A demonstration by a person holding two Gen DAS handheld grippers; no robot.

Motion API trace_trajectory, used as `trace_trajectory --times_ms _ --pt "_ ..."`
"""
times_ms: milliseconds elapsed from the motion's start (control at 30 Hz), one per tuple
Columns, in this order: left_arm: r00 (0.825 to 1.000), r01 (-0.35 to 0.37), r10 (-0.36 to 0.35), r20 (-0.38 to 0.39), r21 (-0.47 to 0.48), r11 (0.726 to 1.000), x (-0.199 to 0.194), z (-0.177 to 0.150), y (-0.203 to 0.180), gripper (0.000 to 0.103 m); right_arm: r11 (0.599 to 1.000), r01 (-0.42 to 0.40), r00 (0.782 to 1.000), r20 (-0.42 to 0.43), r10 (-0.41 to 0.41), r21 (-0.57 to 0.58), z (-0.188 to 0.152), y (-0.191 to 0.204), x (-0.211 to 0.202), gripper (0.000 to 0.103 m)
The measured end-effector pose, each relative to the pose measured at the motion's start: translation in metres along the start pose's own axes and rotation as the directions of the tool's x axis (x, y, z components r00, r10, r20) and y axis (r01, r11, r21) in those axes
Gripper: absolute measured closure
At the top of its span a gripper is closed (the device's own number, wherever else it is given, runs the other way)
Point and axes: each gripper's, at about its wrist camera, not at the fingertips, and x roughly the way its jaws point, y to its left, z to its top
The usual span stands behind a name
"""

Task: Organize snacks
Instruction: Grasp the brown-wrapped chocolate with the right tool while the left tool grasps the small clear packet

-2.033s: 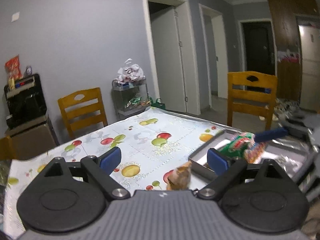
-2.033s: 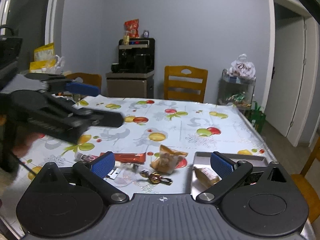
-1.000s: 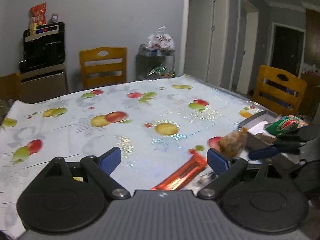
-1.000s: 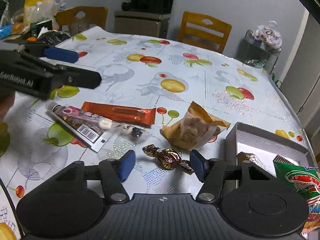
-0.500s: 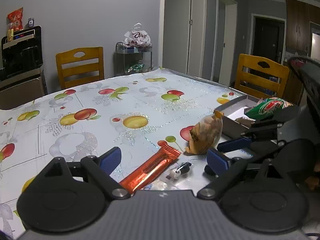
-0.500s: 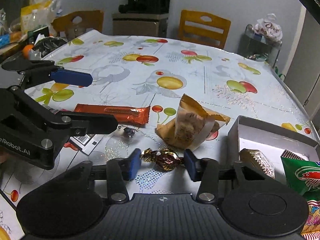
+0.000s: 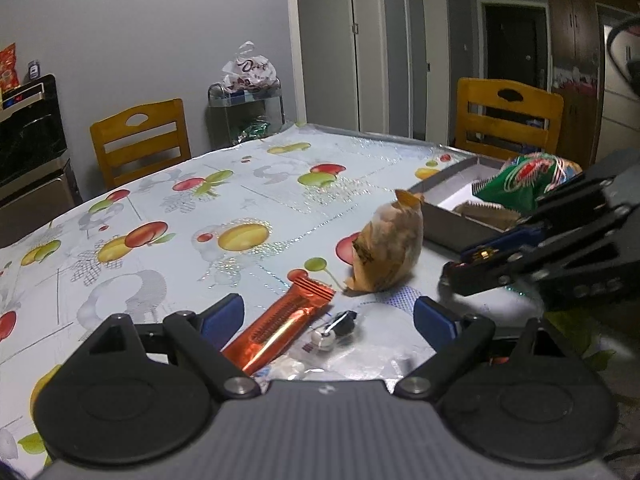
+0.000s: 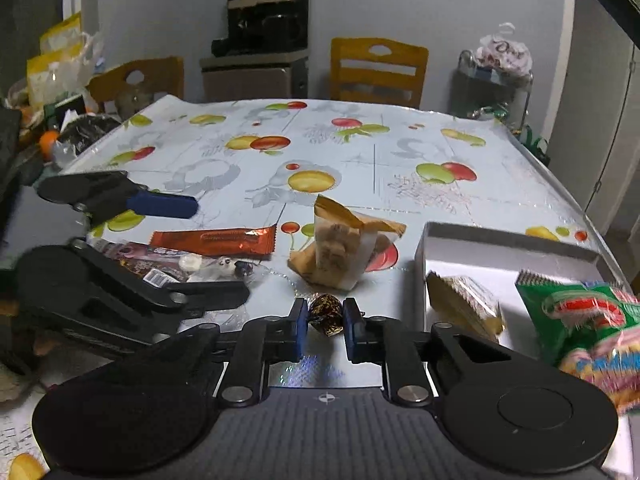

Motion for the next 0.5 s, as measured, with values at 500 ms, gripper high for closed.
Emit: trace_trajectory --times_ms 500 --pt "0.998 0.025 -0.025 -0.062 0.0 1.0 0.015 0.0 -0.005 0.049 0.997 -0.077 0.997 0.012 0.076 0.012 -0.016 0.007 -0.023 0.084"
